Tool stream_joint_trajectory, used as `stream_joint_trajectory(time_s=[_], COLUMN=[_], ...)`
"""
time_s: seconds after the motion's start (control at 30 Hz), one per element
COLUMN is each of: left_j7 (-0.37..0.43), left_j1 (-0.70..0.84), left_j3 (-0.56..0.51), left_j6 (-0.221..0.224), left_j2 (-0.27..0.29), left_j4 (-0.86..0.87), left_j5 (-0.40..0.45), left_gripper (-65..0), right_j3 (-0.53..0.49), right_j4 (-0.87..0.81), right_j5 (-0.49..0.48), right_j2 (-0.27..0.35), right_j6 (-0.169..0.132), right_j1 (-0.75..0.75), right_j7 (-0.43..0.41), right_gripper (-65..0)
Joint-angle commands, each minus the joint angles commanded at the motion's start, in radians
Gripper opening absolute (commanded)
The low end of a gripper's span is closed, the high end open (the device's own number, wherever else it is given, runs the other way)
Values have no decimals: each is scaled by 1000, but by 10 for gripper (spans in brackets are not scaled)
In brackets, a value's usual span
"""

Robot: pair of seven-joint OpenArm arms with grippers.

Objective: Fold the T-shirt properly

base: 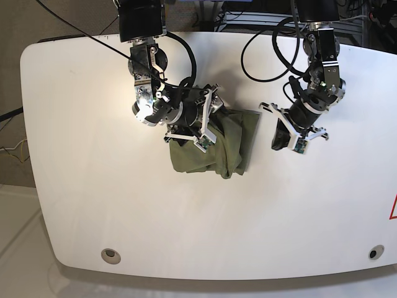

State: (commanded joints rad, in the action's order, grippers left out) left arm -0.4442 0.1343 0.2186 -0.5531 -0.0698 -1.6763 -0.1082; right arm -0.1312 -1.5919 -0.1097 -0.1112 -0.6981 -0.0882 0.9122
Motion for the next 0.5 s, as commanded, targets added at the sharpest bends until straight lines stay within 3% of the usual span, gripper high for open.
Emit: stream_joint_trajectory(time_s=[0.2, 0.5], left_j7=[0, 0], left_j1=[2, -3], left_j3=[83, 91], left_j6=[-2, -2], left_j2=[-9, -32], left_j4=[0, 6], left_j5=[2, 2], left_gripper=[-650, -650], right_j3=[-2, -9], right_j4=[2, -2], right_j5=[-8, -12], right_j2=[-3, -34], right_j6=[0, 0], right_j1=[0, -23], right_j7=[2, 6], right_gripper=[-198, -198])
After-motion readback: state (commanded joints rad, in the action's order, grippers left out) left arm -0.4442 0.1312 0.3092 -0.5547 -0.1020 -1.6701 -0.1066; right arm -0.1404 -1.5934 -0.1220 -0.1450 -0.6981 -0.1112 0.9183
